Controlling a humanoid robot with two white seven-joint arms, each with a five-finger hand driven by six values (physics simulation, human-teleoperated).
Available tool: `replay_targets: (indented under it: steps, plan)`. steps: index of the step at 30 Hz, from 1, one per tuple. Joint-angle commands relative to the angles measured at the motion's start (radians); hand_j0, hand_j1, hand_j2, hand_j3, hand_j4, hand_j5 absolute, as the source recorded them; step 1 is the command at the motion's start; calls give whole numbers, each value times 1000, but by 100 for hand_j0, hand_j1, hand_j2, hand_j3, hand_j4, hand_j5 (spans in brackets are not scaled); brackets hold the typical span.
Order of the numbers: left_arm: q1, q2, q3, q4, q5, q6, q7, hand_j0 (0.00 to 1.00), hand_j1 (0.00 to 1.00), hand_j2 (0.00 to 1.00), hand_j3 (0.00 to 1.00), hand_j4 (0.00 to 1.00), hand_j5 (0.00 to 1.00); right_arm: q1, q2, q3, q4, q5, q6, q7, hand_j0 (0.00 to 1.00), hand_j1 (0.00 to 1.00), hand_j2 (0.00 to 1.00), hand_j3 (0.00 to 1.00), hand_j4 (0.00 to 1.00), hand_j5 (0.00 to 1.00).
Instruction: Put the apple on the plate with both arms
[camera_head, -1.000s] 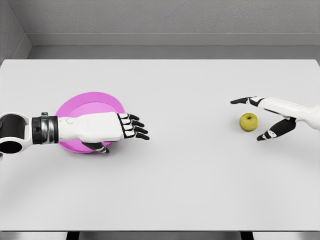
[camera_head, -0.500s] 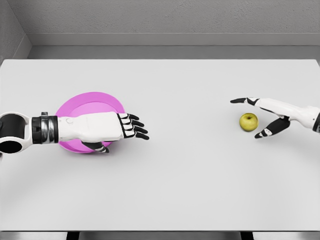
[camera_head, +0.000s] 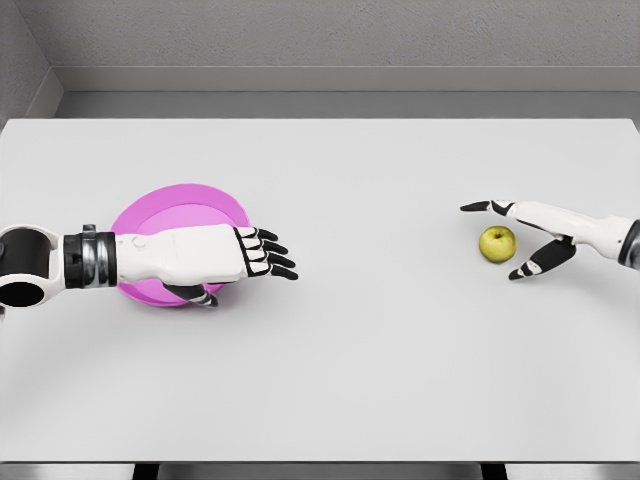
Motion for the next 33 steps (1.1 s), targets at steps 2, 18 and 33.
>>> replay_targets:
  steps: [2,18,33]
  plan:
    - [0,0,1,-1,6,1,1,100,100,100,100,100,100,0,6,-1,2,11,2,0,100,100,100,100,100,100]
    - [0,0,1,0,6,1,1,100,100,100,100,100,100,-15,3,-4,23,42,2,0,100,100,100,100,100,100]
    - [0,0,1,2,6,1,1,100,100,100,100,100,100,-23,6,-7,20,53,2,0,71,71,71,71,71,71]
